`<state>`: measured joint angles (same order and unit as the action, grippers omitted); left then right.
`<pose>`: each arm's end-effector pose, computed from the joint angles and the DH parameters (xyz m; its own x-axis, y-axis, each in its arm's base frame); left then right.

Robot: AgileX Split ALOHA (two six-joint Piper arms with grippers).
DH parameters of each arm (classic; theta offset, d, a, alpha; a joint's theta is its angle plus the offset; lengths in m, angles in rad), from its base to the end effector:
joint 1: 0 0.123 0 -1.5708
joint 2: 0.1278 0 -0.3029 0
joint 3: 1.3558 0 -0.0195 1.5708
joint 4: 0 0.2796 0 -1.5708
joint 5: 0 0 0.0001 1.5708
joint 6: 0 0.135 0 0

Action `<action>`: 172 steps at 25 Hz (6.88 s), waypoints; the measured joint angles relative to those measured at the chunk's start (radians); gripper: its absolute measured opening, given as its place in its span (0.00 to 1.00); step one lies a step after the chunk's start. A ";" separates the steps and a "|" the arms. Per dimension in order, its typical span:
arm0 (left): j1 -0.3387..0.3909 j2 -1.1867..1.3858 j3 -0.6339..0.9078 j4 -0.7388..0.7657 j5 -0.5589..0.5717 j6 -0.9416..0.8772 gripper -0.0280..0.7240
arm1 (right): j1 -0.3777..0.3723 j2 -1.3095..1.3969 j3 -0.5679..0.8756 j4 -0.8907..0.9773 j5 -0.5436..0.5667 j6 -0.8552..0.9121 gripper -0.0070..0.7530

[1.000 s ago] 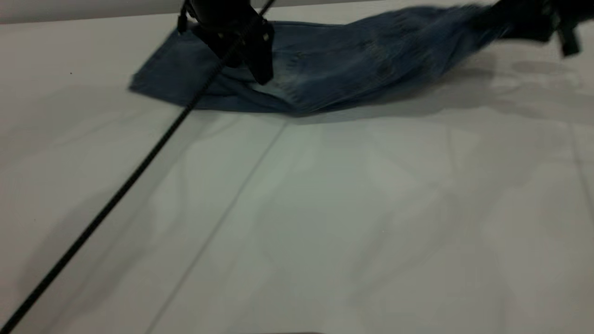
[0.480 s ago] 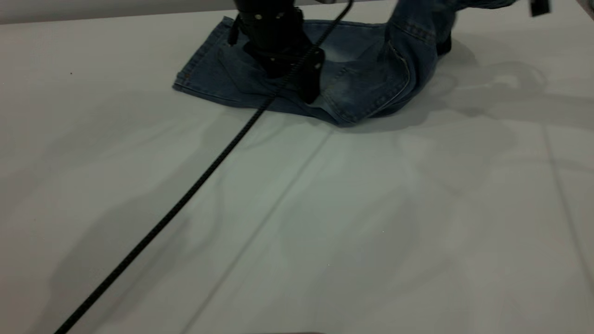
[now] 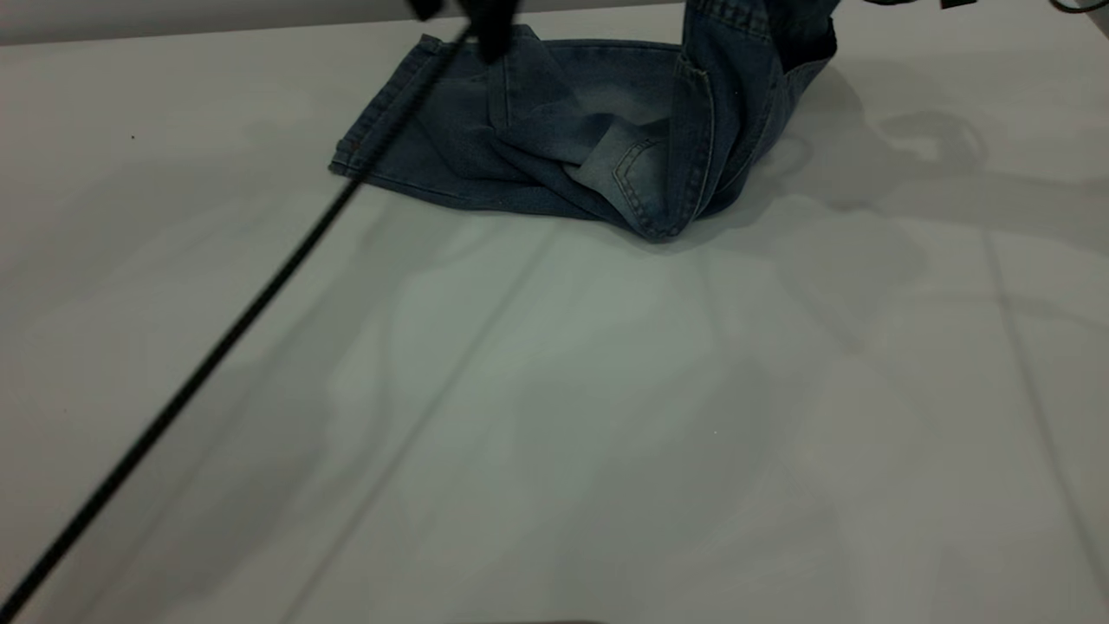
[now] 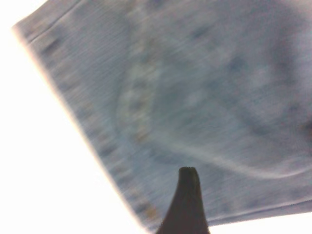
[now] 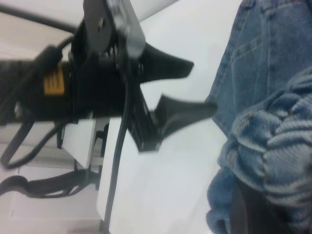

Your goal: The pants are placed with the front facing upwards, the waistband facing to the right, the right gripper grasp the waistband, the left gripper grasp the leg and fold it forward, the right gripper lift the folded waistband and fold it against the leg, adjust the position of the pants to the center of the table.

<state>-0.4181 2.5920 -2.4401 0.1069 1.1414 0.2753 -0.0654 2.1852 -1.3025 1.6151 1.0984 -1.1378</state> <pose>0.5580 -0.2336 0.1229 -0.6927 0.6503 -0.3120 0.6217 0.7576 0.1988 0.4680 0.0897 0.1201 -0.8861 0.2895 -0.3619 -0.2270 0.4098 0.8835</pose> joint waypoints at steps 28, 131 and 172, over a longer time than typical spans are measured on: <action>0.100 0.159 -0.020 -0.152 -0.015 -0.117 0.82 | 0.277 0.005 -0.245 0.053 -0.329 0.025 0.11; -0.070 0.264 -0.229 -0.062 0.014 -0.238 0.82 | 0.138 0.027 -0.562 -0.769 -0.085 0.574 0.77; -0.071 -0.945 0.576 0.022 0.030 -0.210 0.82 | 0.137 -0.766 -0.292 -1.059 0.152 0.904 0.77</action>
<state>-0.4891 1.6465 -1.8646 0.1289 1.1717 0.0654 0.0719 1.4192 -1.5945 0.5563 1.2509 -0.2335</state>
